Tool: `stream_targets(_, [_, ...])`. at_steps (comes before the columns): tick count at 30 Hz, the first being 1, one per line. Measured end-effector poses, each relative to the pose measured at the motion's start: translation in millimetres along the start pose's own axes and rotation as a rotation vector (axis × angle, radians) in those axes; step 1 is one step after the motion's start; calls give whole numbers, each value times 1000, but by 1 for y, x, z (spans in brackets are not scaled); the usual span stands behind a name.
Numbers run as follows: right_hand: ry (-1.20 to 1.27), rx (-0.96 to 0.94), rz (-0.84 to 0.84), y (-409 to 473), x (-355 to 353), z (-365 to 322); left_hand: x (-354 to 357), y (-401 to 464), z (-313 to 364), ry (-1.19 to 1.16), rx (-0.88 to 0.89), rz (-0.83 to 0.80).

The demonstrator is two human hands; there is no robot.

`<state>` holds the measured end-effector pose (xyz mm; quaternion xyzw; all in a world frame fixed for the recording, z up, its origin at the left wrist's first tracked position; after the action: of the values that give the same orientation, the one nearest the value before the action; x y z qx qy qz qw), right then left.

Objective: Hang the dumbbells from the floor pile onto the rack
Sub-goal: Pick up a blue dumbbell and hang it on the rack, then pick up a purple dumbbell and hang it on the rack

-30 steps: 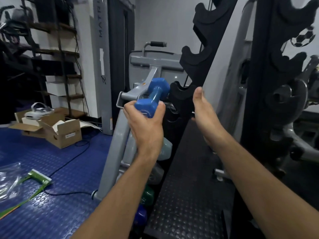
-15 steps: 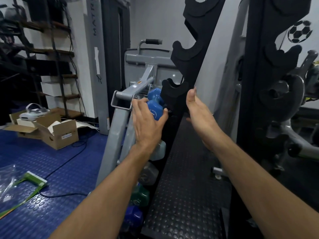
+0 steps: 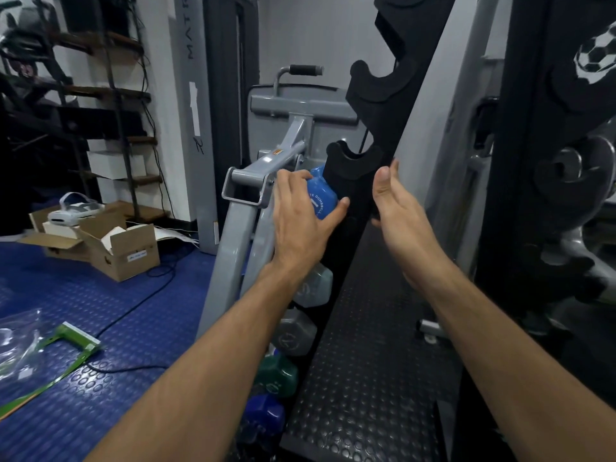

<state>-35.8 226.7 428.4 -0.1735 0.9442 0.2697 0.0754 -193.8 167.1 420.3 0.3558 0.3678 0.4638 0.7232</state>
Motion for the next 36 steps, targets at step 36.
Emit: stream_targets(36, [-1,269,55,-105,7,148,-44,-197,-64,-266,-452,163])
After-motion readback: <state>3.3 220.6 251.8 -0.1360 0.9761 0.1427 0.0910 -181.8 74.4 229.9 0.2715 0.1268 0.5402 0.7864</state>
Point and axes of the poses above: each hand's wrist, its own y-axis towards the middle knuckle, its own x-axis out of the palm, z = x × y, the point moved 8 cm from there along y, towards the middle knuckle, and after that the axes turned 4 degrees about y, right-handed, at the moved point
